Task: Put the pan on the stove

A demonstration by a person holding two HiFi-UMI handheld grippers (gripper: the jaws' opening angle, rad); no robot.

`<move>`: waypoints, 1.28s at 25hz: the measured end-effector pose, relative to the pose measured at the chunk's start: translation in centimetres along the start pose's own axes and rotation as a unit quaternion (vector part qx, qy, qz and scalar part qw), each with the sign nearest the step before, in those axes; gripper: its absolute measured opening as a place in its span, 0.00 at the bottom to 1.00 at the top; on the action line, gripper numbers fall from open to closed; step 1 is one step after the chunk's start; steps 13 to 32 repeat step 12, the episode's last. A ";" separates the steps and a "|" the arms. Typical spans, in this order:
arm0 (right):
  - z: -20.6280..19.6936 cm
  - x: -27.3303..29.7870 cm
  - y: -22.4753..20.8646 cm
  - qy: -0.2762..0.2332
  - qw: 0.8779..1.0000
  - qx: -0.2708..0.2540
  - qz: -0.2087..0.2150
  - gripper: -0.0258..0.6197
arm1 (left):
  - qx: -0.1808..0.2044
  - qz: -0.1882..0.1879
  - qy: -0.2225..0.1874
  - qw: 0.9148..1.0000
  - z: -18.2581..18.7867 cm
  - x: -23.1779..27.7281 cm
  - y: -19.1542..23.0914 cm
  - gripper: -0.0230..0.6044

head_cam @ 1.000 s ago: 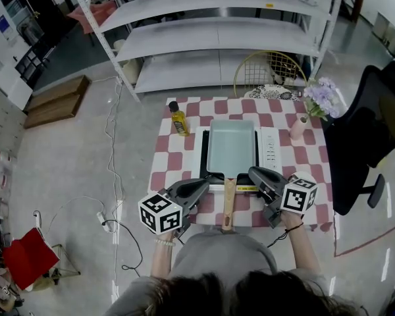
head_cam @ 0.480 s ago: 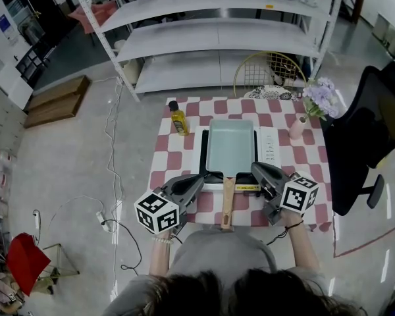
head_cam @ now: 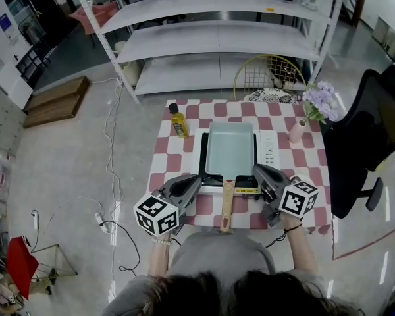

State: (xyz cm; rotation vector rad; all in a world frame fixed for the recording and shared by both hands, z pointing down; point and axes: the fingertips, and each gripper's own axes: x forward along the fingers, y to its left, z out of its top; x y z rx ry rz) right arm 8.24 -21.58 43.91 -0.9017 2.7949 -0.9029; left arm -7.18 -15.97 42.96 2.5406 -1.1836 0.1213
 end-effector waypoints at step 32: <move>0.7 -0.1 -0.3 -0.003 0.998 -0.057 -0.012 0.08 | 0.010 0.014 0.001 1.000 0.1 0.3 0.6 0.08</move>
